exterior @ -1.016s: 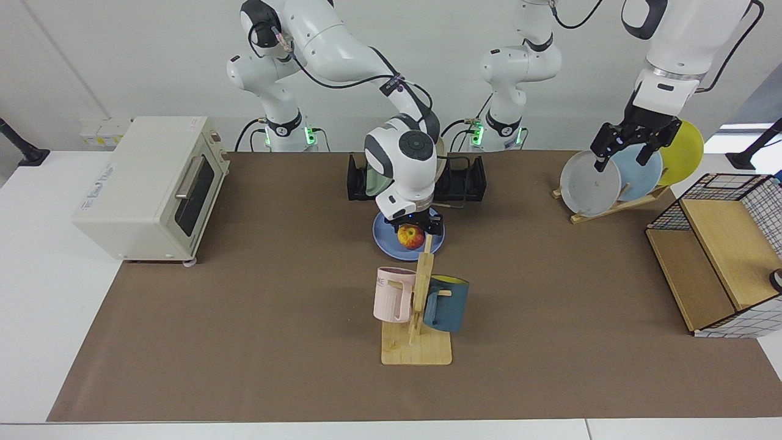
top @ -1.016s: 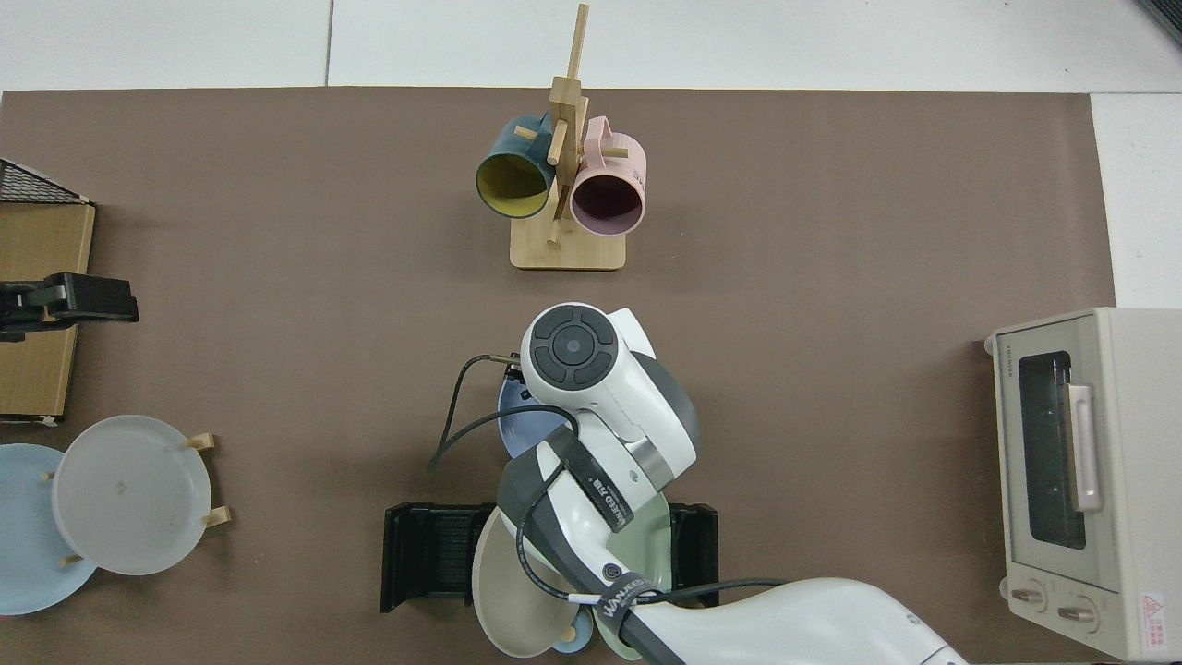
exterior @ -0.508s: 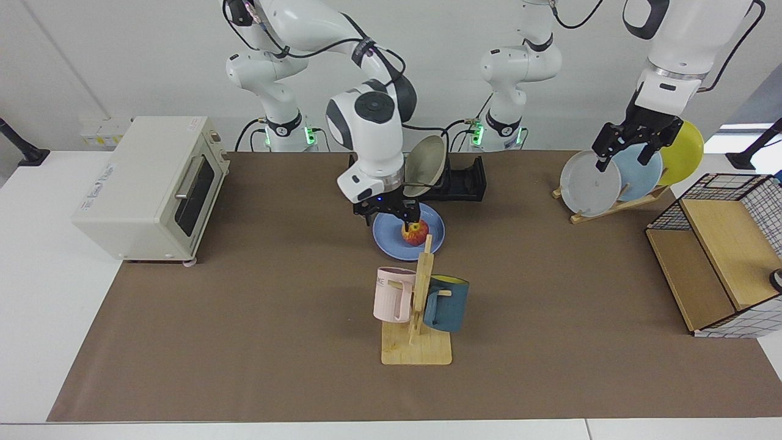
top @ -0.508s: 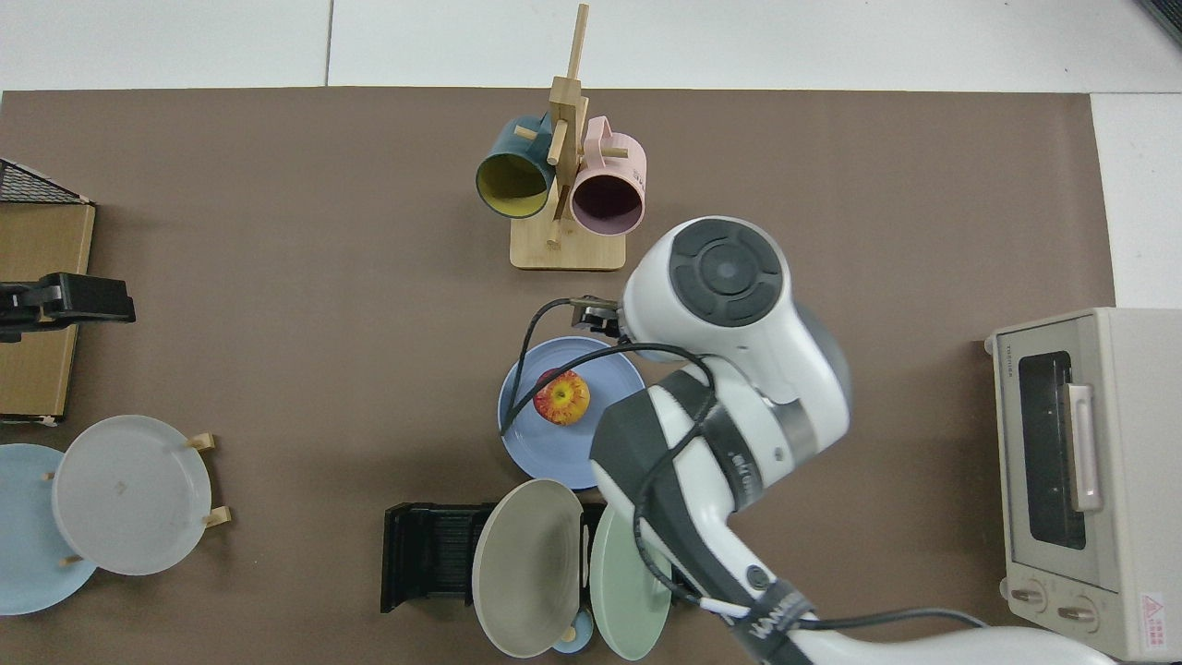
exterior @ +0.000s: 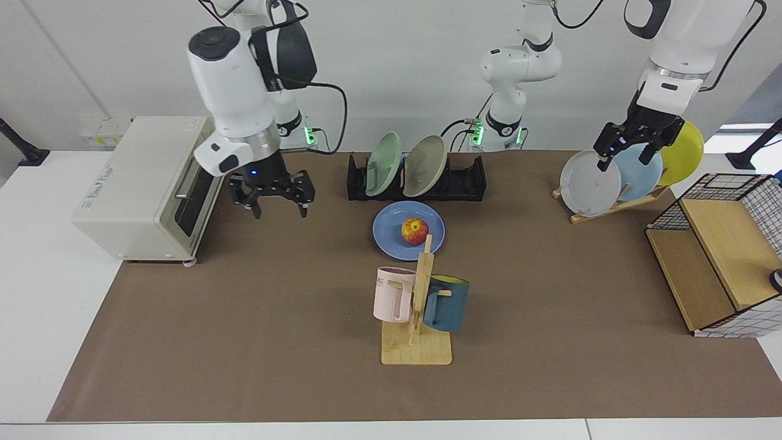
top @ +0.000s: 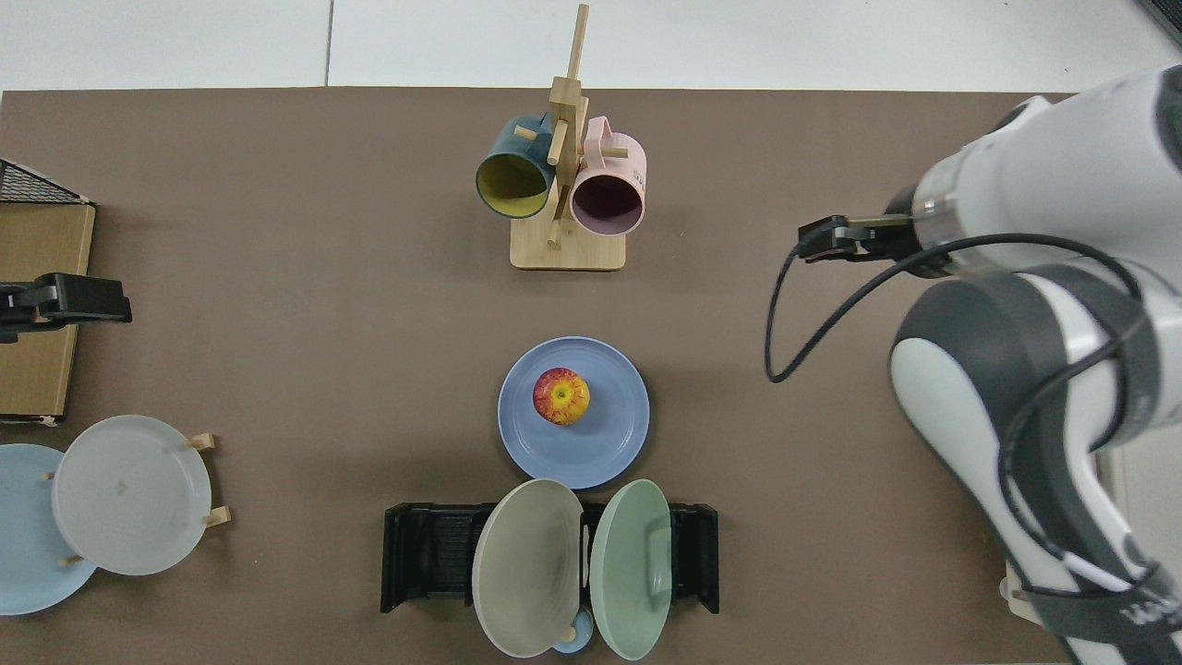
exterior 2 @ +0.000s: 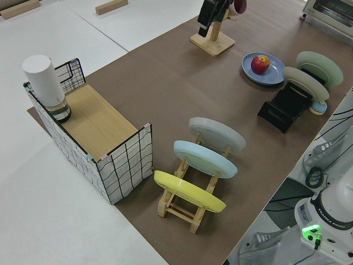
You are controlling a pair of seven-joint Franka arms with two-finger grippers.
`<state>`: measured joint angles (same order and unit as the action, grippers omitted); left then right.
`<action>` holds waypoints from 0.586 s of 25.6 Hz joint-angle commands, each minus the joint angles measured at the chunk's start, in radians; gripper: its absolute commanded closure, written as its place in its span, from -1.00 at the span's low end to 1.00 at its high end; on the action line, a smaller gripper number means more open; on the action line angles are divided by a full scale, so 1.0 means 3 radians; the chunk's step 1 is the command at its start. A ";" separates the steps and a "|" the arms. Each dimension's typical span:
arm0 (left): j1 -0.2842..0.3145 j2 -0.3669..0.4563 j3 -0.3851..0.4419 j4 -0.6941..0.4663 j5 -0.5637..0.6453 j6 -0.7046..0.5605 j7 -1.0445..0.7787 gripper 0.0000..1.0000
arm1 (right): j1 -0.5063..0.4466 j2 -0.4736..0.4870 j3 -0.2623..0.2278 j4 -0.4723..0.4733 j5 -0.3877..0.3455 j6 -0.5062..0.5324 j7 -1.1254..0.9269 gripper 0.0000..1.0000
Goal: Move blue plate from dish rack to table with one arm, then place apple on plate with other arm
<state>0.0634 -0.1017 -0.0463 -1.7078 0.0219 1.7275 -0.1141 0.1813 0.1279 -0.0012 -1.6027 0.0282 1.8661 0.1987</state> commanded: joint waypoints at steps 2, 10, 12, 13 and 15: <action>0.0034 -0.0014 -0.0014 0.0032 0.0050 -0.0077 0.0038 -1.00 | -0.0430 -0.0196 0.0055 -0.0006 0.0003 -0.0197 -0.0646 -1.00; 0.0034 -0.0014 -0.0014 0.0032 0.0050 -0.0057 0.0043 -1.00 | -0.0563 -0.0319 0.0050 -0.0006 0.0008 -0.0503 -0.0627 -1.00; 0.0034 -0.0014 -0.0014 0.0037 0.0050 -0.0057 0.0043 -1.00 | -0.0563 -0.0319 0.0050 -0.0006 0.0003 -0.0539 -0.0581 -1.00; 0.0034 -0.0014 -0.0014 0.0038 0.0050 -0.0052 0.0038 -1.00 | -0.0563 -0.0329 0.0050 -0.0011 0.0003 -0.0550 -0.0550 -1.00; 0.0029 -0.0014 -0.0014 0.0032 0.0050 -0.0062 0.0038 -1.00 | -0.0568 -0.0401 0.0065 -0.0052 -0.0007 -0.0550 -0.0509 -1.00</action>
<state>0.0652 -0.1018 -0.0463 -1.7078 0.0219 1.7274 -0.1139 0.0219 0.0375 0.0024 -1.5984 0.0282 1.7200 0.0233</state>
